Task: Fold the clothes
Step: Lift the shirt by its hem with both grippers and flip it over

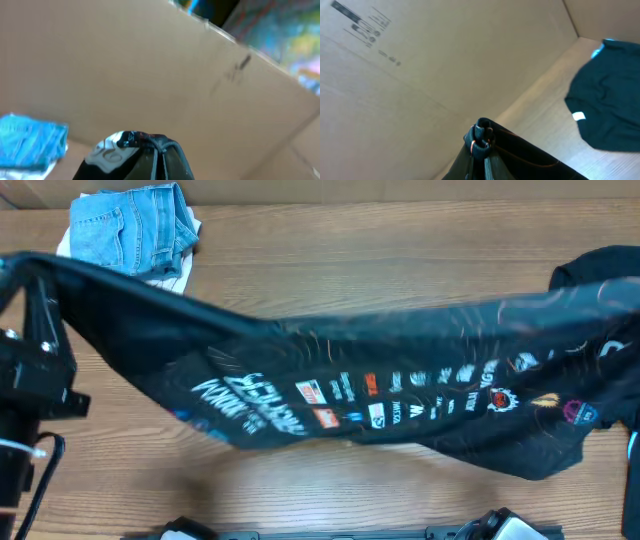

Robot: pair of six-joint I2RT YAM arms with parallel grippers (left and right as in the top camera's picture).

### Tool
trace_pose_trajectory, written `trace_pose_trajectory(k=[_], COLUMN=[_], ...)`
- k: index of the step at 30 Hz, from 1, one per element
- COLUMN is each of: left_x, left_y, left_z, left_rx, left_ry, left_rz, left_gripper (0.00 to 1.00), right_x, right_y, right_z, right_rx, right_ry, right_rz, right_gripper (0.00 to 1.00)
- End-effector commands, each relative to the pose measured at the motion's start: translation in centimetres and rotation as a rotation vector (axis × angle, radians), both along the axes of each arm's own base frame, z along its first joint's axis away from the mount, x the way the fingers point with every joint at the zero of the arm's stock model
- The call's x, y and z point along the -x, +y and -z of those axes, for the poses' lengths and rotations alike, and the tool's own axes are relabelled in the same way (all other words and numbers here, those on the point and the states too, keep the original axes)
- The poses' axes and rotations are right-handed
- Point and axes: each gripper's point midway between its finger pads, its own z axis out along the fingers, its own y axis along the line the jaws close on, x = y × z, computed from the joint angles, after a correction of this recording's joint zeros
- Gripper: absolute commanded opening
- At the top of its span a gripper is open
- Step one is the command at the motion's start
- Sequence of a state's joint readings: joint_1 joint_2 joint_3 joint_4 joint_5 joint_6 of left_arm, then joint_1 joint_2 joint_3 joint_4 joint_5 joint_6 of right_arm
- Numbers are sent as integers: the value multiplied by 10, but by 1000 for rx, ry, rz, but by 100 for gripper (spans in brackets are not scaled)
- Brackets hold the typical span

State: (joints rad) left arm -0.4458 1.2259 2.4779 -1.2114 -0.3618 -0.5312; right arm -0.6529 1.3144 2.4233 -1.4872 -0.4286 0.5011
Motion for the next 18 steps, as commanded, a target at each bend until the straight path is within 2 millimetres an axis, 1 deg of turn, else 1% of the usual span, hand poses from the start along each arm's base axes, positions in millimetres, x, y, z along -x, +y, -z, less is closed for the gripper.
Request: trace_pose_trajectory(k=[1,3,9,12,13,15,16,17,18], left_x=[-10,-14,-17,-30,-38,-63,-89,-105,-125], left_y=[16,17,30,28,26,19,9,2,-7], left_z=[-19,-23,-21,-17,-15,-7,2,9,18], left_rx=[-35,-37,-35,-45,-51,-76,-120,-143,-173], left_ry=[-65,-78,-66,-45,-34,1,36,58,85], left_rz=[-126,-145,-231,-263,-275,-307,-322,-326,-325], left_gripper=[4,4,4,4,4,4,4,5,5], right_x=[-1,0,-2,-10,-16,-34,-51,-58,-71], right_y=[6,6,5,0,-3,-14,-22,-26,-33], right_z=[-18,-22,-21,-19,-18,-10,0,4,12], right_rx=[18,27,24,-11,-17,-44,-74,-84,-102], right_ry=[-70,-81,-81,-76,-72,-46,-21,-10,13], right_rz=[-24,-25,-25,-25,-31,-45,-68,-75,-79], right_gripper=[4,4,4,4,4,4,4,4,4])
